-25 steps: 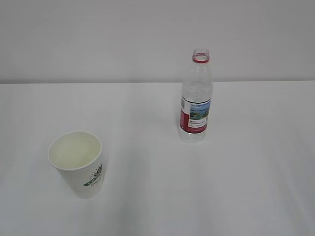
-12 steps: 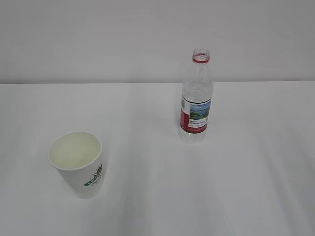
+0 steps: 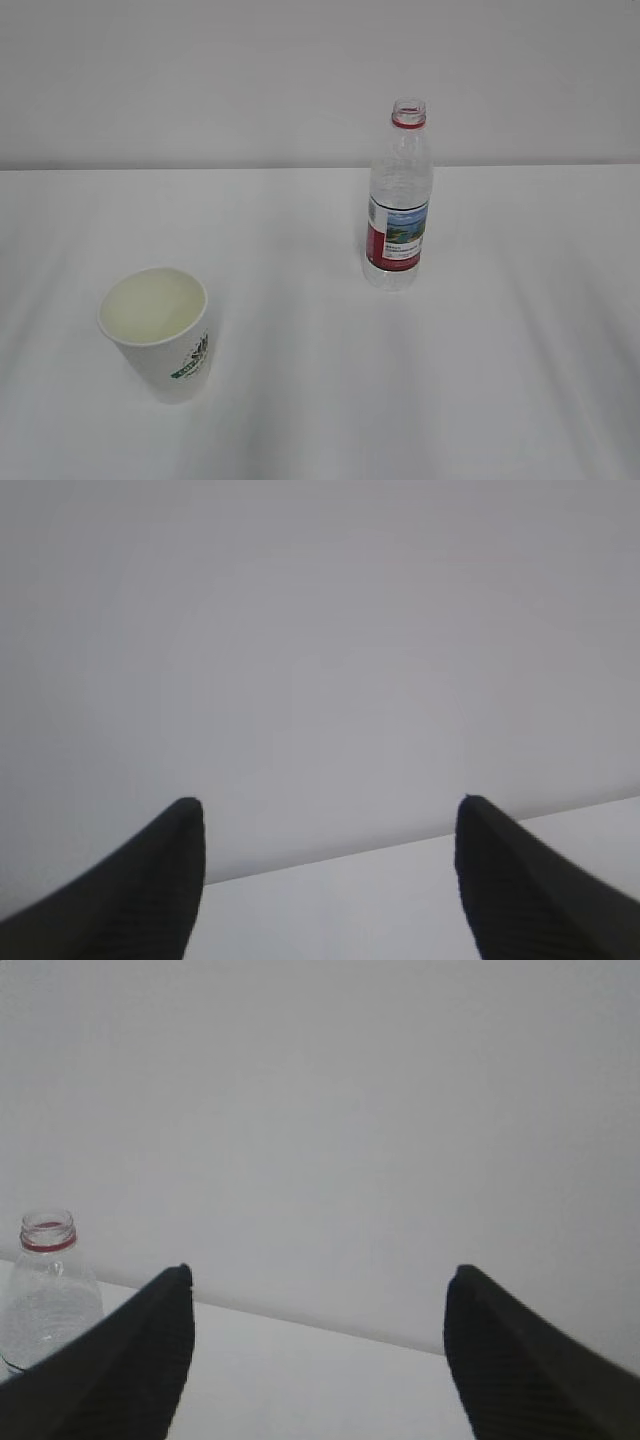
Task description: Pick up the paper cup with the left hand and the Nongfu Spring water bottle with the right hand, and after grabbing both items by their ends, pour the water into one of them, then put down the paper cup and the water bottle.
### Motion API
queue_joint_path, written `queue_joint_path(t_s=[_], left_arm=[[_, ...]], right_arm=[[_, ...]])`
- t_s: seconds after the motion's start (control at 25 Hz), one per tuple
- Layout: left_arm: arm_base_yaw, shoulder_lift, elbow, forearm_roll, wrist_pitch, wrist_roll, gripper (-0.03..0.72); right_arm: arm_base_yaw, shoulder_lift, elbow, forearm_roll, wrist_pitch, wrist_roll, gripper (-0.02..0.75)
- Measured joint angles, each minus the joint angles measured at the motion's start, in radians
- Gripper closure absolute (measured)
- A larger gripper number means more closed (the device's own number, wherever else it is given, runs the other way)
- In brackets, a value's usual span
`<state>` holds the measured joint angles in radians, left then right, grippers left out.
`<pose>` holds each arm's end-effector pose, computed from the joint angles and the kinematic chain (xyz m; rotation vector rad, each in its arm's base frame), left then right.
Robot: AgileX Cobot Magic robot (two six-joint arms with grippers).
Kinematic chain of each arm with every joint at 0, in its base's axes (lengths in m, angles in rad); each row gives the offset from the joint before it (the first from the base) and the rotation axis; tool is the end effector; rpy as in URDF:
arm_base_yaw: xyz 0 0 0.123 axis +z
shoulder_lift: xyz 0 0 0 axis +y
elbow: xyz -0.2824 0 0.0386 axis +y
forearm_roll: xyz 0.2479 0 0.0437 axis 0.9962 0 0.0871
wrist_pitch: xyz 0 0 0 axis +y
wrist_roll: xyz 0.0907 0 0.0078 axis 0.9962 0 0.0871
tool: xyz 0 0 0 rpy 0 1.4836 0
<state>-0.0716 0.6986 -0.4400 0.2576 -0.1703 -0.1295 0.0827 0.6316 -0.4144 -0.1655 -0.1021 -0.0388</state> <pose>0.1497 -0.0146 0.3123 0.1881 1.5662 0.0074 0.1367 0.0128 0.3074 -0.2411 1.5824 -0.0804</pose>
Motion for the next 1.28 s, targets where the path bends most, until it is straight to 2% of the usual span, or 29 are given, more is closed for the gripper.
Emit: queue_joint_path(t_s=[0.36, 0.6, 0.84, 1.08, 1.28], left_arm=[[0.0, 0.251, 0.0, -0.002, -0.195, 0.0, 0.118], [0.0, 0.367, 0.014, -0.048, -0.267, 0.025, 0.118], [0.0, 0.467, 0.158, -0.164, -0.511, 0.065, 0.118], [0.0, 0.562, 0.267, -0.175, -0.752, 0.069, 0.118], [0.0, 0.621, 0.323, -0.175, -0.879, 0.072, 0.118]], right_arm=[[0.0, 0.262, 0.02, -0.004, -0.193, 0.0, 0.151], [0.0, 0.4, 0.051, -0.004, -0.311, 0.0, 0.151], [0.0, 0.489, 0.107, -0.006, -0.463, 0.0, 0.15], [0.0, 0.558, 0.139, -0.006, -0.556, 0.0, 0.15], [0.0, 0.602, 0.195, -0.006, -0.65, 0.0, 0.15]])
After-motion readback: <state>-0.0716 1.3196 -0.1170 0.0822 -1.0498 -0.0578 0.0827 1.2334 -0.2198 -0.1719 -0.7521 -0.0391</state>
